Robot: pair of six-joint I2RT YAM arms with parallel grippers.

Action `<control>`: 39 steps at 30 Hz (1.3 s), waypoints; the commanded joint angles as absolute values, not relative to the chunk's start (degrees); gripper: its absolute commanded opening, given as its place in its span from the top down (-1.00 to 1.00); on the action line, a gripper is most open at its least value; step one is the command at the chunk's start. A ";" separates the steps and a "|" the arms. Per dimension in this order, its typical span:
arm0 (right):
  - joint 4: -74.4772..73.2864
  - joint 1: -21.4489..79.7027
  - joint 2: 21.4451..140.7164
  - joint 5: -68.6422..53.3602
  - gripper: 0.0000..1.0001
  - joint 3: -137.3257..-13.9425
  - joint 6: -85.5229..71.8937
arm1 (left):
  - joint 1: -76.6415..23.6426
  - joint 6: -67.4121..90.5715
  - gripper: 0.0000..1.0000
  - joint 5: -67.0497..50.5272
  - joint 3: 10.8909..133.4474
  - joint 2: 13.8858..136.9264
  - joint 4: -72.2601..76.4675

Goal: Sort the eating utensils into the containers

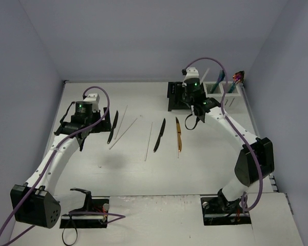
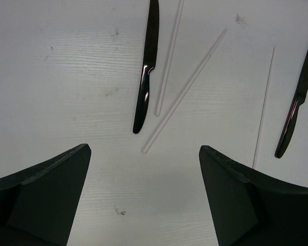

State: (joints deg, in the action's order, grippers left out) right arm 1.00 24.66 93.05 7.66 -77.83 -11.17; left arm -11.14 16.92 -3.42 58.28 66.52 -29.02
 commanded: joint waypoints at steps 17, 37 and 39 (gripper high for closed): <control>-11.87 31.29 100.19 2.39 0.26 -64.52 -21.23 | -10.77 16.79 -0.69 -4.08 59.15 65.52 -27.07; -11.60 31.57 105.50 3.26 0.39 -66.01 -22.69 | -10.72 16.87 -0.69 -4.39 59.16 65.48 -27.07; -11.60 31.81 106.31 3.34 0.40 -66.21 -23.12 | -10.72 16.91 -0.69 -4.39 59.24 65.60 -27.10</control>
State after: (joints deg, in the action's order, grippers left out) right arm -10.89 31.35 104.67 2.13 -64.40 -21.58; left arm -11.11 16.93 -3.65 58.28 66.52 -29.06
